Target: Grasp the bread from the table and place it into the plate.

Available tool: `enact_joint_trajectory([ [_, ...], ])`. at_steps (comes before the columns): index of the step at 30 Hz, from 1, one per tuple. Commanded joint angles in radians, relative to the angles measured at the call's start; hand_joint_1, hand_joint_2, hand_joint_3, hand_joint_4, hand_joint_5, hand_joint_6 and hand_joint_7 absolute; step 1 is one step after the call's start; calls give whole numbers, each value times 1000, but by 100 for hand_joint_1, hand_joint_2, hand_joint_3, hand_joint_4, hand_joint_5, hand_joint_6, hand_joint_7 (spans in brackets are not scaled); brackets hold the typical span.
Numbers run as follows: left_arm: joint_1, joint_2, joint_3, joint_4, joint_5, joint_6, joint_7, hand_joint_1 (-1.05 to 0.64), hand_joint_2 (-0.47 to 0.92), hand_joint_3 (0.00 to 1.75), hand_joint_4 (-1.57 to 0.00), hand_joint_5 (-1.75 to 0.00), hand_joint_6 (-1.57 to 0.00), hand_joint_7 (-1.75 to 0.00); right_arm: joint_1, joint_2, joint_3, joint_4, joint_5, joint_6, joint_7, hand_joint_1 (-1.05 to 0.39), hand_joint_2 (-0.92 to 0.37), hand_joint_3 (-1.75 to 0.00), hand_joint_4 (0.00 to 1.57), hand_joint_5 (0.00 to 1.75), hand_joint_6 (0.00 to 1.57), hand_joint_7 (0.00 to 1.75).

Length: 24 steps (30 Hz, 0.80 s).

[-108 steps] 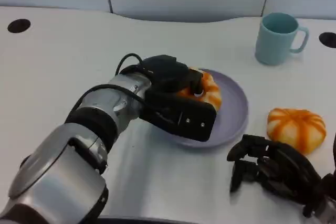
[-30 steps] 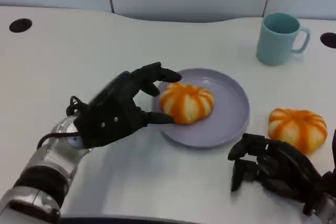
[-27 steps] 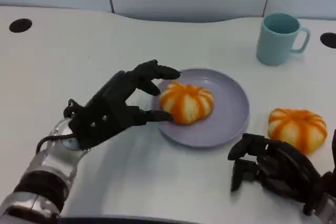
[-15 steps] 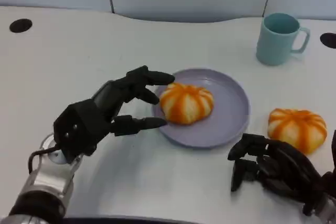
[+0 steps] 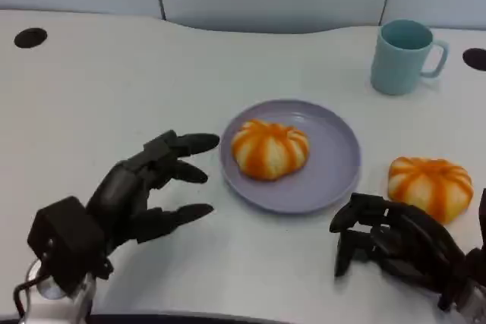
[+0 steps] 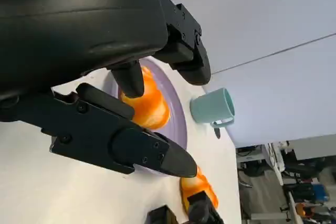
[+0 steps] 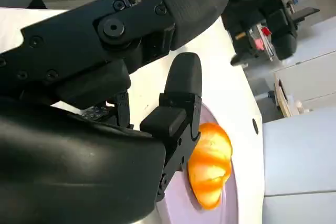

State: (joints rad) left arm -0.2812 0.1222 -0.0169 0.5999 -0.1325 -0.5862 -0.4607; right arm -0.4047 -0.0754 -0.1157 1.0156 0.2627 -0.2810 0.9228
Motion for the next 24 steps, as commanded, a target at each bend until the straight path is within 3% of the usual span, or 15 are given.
enact_joint_trajectory([
  [1,63,-10,42,-40,-77,12,-23,-65,92,11,-4,-136,-33,-49,28,-9,-4,26,-11,9,-7,-49,-92,-8,59,152,65,109],
  [5,114,-39,73,-70,-183,51,-80,-66,92,11,-7,-135,-35,-50,25,-10,-7,47,-14,-18,-4,-50,-92,-7,60,150,67,107],
  [11,161,-70,124,-104,-323,119,-180,-57,92,11,-16,-127,-39,-60,22,-13,-2,61,-24,-44,-9,-50,-92,-8,60,150,68,105],
  [16,194,-93,175,-125,-420,197,-239,-56,92,10,-30,-122,-35,-93,29,-13,4,40,-35,-62,-19,-54,-92,-7,62,150,70,105],
  [19,222,-100,194,-151,-445,251,-237,-58,92,8,-30,-143,-26,-126,23,-12,-7,58,-22,-50,-4,-52,-92,-7,62,149,69,103],
  [24,241,-113,221,-157,-448,276,-246,-60,92,7,-25,-171,-19,-147,21,-13,-10,76,-28,-61,-10,-50,-92,-6,63,147,70,99],
])
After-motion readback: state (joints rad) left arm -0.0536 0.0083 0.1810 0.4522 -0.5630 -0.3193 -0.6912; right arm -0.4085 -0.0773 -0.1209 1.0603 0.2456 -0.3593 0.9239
